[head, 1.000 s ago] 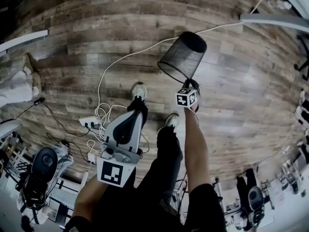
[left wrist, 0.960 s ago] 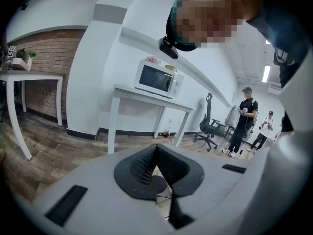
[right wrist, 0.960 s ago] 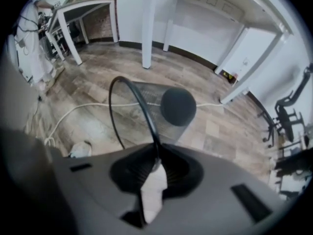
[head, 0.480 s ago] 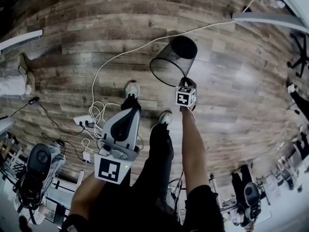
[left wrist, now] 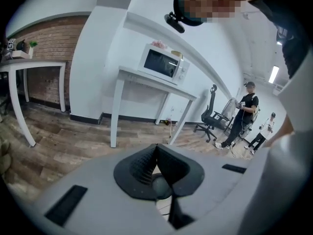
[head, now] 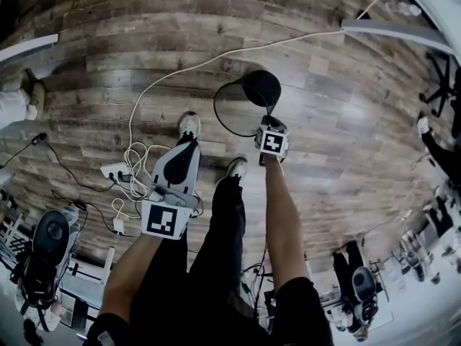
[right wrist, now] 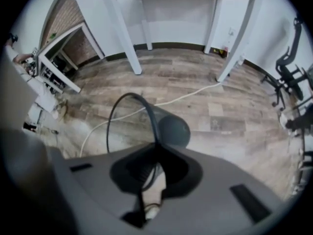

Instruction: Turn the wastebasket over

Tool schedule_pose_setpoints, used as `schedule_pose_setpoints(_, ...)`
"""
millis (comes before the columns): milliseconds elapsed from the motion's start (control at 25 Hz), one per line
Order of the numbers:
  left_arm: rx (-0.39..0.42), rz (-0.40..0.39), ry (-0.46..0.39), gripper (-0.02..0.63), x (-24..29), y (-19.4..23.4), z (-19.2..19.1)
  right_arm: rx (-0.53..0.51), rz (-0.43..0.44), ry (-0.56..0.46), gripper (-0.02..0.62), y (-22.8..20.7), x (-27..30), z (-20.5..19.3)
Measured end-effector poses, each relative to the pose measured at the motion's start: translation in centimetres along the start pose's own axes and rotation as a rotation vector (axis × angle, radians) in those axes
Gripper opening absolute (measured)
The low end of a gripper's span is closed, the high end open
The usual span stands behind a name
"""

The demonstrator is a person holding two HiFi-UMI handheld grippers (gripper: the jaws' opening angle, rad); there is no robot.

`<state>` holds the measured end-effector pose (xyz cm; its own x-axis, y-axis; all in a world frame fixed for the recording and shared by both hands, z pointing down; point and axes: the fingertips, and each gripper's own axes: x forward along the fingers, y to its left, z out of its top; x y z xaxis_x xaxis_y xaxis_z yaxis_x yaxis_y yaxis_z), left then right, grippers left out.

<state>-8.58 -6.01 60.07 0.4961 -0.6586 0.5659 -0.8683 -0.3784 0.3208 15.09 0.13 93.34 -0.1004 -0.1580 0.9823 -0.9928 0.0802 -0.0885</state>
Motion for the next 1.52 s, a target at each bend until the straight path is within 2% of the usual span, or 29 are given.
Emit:
schedule_pose_setpoints(200,-0.038,0.028,0.053,0.034,1.0,1.3,-4.2,0.052,0.039,0.022,0.049,1.5,-2.5,-1.1)
schedule_pose_setpoints(320,-0.102,0.029,0.125,0.038,2.0,1.9,-7.6,0.069,0.062,0.035,0.049,2.3,-3.6,-2.1)
schedule_pose_setpoints(600,-0.167,0.020,0.297,0.145,4.4,2.9,-16.1,0.116,0.119,0.016,0.049,4.2,-7.6,-2.9)
schedule_pose_setpoints(840,-0.239,0.084,0.439,0.170,5.0,5.2,-22.4,0.101,0.189,-0.028,0.049,6.4,-12.4,-1.3)
schedule_pose_setpoints(1000,-0.235,0.108,0.481,0.170,5.0,6.6,-23.9,0.048,0.233,-0.061,0.049,7.6,-15.3,0.2)
schedule_pose_setpoints(1240,-0.240,0.088,0.508,0.169,5.8,6.3,-25.1,0.015,0.288,-0.090,0.049,8.6,-18.0,1.6)
schedule_pose_setpoints(1280,-0.244,0.094,0.509,0.151,5.9,6.4,-25.2,0.015,0.291,-0.093,0.049,8.7,-18.2,1.7)
schedule_pose_setpoints(1320,-0.252,0.101,0.506,0.094,5.9,6.6,-25.1,0.018,0.293,-0.097,0.049,8.7,-18.3,1.8)
schedule_pose_setpoints(1520,-0.279,0.077,0.455,0.072,6.2,6.4,-23.5,0.075,0.290,-0.099,0.049,7.2,-17.5,1.2)
